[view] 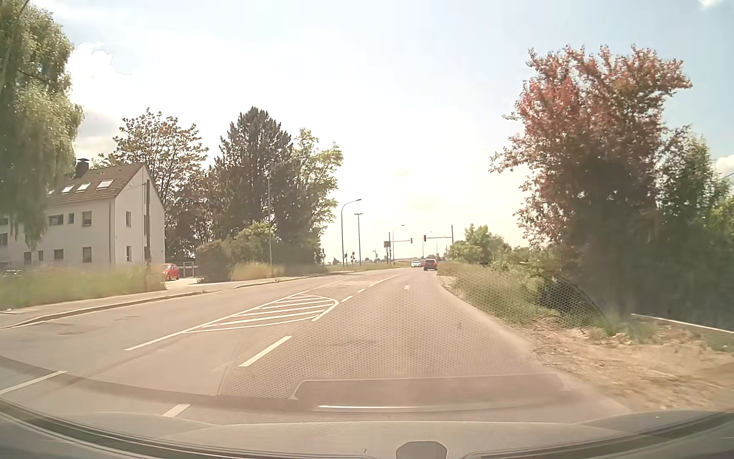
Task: Follow the waypoints while adhering to traffic rules and regulations
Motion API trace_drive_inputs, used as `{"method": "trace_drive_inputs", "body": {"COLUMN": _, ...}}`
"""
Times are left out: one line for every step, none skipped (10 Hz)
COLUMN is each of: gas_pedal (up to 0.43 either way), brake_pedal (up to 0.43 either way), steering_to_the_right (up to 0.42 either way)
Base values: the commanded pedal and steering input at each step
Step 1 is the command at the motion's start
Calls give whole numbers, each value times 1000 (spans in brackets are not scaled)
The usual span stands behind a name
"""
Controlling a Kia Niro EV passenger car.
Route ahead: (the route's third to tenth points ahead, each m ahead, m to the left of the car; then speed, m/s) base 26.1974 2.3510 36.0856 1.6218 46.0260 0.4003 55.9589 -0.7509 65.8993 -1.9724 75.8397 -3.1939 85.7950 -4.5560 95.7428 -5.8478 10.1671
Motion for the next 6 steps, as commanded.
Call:
{"method": "trace_drive_inputs", "body": {"gas_pedal": 150, "brake_pedal": 0, "steering_to_the_right": -1}}
{"method": "trace_drive_inputs", "body": {"gas_pedal": 138, "brake_pedal": 0, "steering_to_the_right": 1}}
{"method": "trace_drive_inputs", "body": {"gas_pedal": 138, "brake_pedal": 0, "steering_to_the_right": 2}}
{"method": "trace_drive_inputs", "body": {"gas_pedal": 130, "brake_pedal": 0, "steering_to_the_right": 2}}
{"method": "trace_drive_inputs", "body": {"gas_pedal": 130, "brake_pedal": 0, "steering_to_the_right": 2}}
{"method": "trace_drive_inputs", "body": {"gas_pedal": 118, "brake_pedal": 0, "steering_to_the_right": 2}}
